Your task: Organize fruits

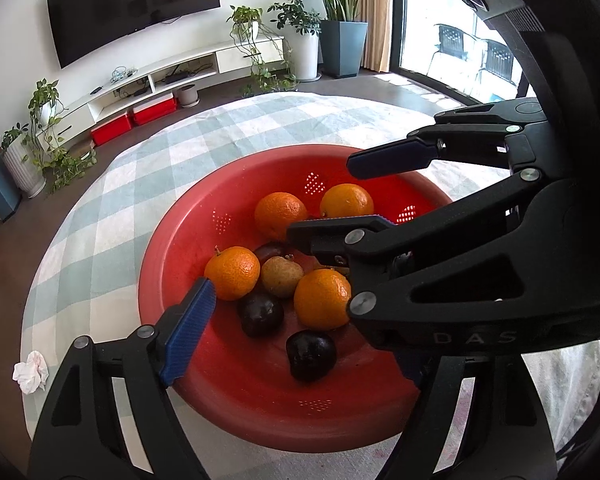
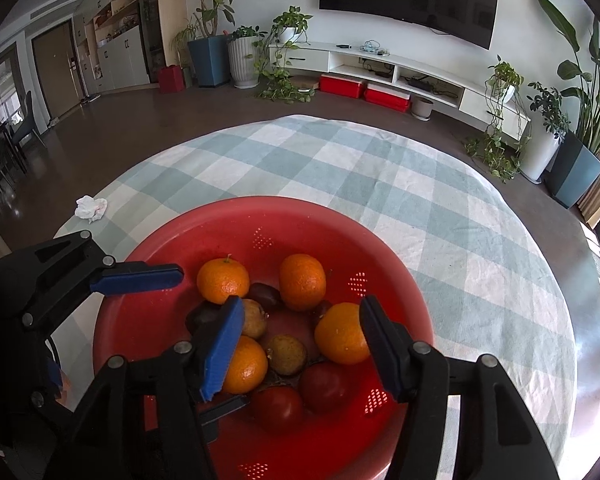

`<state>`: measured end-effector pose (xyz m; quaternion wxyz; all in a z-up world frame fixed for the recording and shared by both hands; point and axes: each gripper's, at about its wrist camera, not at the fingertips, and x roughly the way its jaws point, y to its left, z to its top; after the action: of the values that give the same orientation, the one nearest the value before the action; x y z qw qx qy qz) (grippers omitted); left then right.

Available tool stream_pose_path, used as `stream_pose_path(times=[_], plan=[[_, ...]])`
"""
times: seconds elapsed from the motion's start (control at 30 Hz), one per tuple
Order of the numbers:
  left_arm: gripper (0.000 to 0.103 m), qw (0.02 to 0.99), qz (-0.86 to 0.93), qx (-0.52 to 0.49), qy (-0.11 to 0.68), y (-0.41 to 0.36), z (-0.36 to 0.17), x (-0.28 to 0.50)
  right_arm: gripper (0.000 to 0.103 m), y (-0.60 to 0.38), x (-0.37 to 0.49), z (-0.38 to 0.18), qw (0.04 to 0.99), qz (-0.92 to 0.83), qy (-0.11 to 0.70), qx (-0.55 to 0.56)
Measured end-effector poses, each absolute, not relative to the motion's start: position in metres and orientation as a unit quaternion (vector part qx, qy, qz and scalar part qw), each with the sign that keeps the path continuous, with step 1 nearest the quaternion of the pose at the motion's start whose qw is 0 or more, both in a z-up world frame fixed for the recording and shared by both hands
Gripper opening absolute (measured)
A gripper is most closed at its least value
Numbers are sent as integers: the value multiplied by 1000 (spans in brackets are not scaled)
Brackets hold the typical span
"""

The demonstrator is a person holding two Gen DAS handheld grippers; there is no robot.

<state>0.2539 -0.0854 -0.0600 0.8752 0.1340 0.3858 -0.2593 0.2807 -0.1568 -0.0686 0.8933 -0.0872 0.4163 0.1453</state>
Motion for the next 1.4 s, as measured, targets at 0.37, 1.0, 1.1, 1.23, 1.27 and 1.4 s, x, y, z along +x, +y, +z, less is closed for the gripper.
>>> stream_pose_path(times=[0.37, 1.0, 1.1, 1.23, 1.27, 1.4], plan=[[103, 901, -236, 129, 340, -82, -40, 230, 71, -178, 249, -42, 916, 127, 379, -39], [103, 961, -56, 100, 252, -60, 34, 99, 103, -195, 105, 37, 983, 59, 169, 31], [103, 962, -56, 70, 257, -50, 43, 75, 103, -195, 80, 49, 989, 31, 139, 31], [103, 961, -57, 31, 268, -38, 44, 47, 103, -197, 56, 50, 988, 26, 144, 42], [103, 961, -56, 28, 270, -37, 44, 42, 103, -198, 51, 47, 988, 25, 149, 44], [103, 956, -52, 20, 288, -35, 32, 29, 103, -200, 37, 26, 981, 18, 184, 56]])
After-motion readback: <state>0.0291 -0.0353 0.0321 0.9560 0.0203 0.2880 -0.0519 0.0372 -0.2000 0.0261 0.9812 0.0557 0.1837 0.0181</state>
